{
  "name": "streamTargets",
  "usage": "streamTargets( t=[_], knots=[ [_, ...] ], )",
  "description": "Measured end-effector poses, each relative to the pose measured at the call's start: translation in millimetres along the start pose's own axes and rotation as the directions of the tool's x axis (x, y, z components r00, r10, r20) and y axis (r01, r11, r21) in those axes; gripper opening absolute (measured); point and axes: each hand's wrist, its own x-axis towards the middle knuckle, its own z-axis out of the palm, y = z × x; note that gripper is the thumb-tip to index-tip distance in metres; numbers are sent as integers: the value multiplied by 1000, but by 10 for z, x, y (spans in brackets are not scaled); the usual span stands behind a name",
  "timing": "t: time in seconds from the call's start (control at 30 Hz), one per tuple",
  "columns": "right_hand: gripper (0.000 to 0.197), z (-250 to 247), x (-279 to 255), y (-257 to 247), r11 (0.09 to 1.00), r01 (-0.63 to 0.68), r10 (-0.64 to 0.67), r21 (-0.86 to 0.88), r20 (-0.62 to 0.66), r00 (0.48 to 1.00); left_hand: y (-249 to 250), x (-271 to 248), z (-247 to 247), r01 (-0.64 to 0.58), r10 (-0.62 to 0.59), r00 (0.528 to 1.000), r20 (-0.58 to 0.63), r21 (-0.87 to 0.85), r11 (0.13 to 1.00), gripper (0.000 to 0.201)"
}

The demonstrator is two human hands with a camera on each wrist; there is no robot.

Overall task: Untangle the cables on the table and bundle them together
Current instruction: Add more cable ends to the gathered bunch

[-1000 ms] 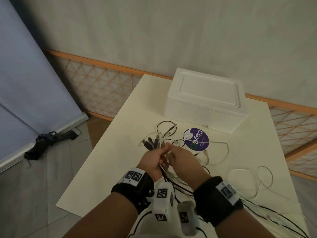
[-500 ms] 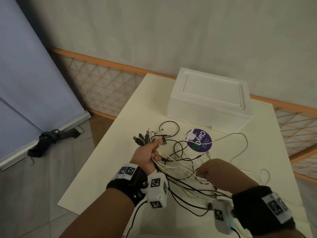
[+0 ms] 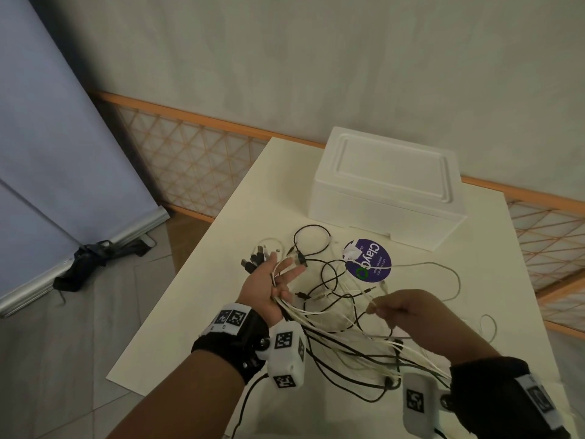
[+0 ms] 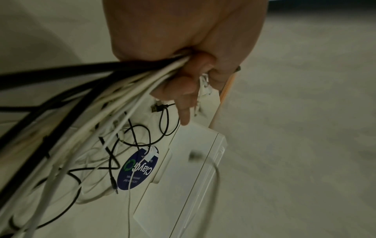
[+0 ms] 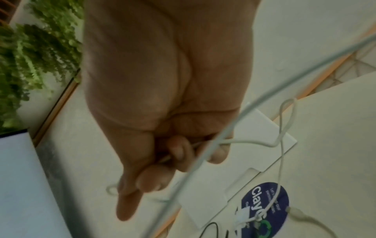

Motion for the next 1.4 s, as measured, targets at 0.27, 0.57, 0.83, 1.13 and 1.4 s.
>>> streamTargets(
  t=[0.27, 0.57, 0.83, 1.13, 1.4],
  knots=[
    [21, 70, -16, -298, 981, 190, -192, -26, -93, 977, -81, -163, 12, -55, 54, 989, 137, 6, 998, 25],
    [29, 445, 56, -458, 902, 159, -141, -402, 74, 987, -136, -371, -64, -271, 250, 959, 133, 179, 946, 29],
    [19, -224, -253, 231, 887, -82, -53, -454, -277, 959, 39, -264, -713, -319, 298, 925, -234, -58, 946, 32],
    [22, 80, -132, -267, 827, 16, -123, -562, -153, 980, -184, -425, -314, -461, 476, 879, 35, 320, 828, 13],
    [23, 188, 20, -649, 874, 173, -214, -454, -39, 976, -332, -588, -79, -429, 379, 901, 213, 579, 694, 16]
  ],
)
